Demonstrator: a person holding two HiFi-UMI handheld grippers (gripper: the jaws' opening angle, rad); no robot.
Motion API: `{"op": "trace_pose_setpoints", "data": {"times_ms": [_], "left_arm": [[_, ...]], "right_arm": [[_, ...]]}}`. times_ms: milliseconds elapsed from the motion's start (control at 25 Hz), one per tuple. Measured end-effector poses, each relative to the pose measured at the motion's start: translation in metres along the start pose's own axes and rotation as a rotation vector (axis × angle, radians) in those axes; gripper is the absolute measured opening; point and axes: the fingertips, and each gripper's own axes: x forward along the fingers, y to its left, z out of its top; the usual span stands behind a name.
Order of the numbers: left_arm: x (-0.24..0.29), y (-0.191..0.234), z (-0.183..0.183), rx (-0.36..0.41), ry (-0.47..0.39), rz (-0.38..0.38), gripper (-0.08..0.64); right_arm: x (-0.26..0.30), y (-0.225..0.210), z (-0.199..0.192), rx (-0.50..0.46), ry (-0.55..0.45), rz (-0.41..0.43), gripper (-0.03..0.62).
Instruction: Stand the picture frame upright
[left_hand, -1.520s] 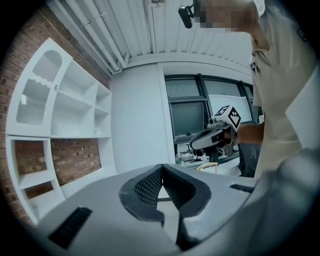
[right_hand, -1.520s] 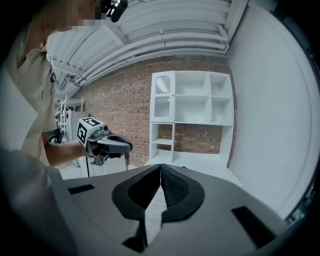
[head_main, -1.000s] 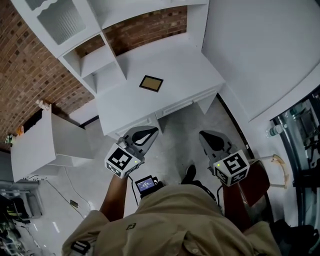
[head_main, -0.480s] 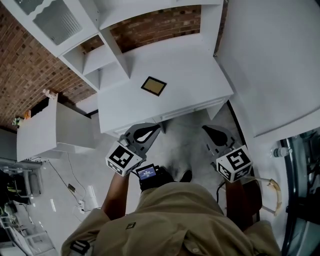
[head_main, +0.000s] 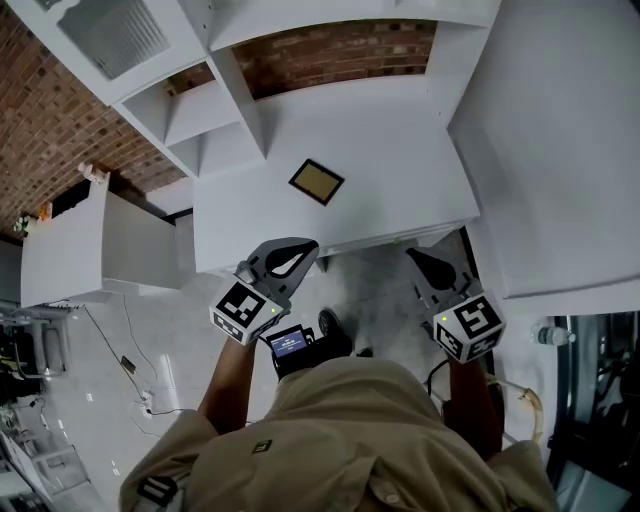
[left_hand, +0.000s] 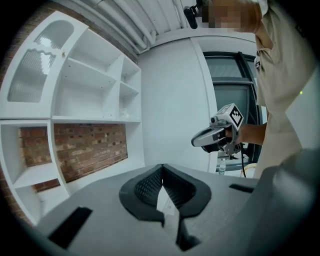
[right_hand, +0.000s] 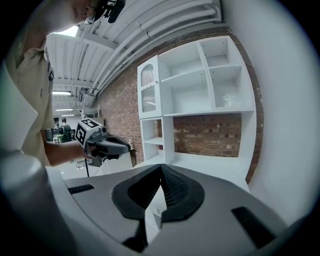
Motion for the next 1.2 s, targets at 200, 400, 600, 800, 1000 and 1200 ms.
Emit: {"op": "trace_pose_setpoints", "data": {"times_ms": [200,400,600,800,1000,1200], "left_arm": [[0.015,0.050,-0.002,-0.007,-0.028,-0.013,0.008],[0.022,0.098,-0.005,-0.009,-0.059,0.015,0.008],[0.017,0.136,-0.015,-0.074,-0.065,0.074,0.008],[0.026,0.167,-0.036,-0.116,-0.024,0.143,0.008],[0.038,0.199,-0.050,-0.166,0.017,0.223,0.008],[0.059,0.230,-0.069,-0.219,0.067,0.289,0.008]], "right_arm": [[0.045,-0.016,0.022,-0.018,0.010,-0.015,0.003],[0.090,-0.024,0.030,-0.031,0.023,0.000,0.003],[0.128,-0.030,0.041,-0.050,0.048,0.045,0.004],[0.169,-0.054,0.041,-0.052,0.059,0.108,0.003],[0.216,-0.075,0.040,-0.061,0.084,0.200,0.003],[0.266,-0.104,0.039,-0.084,0.121,0.274,0.003]]}}
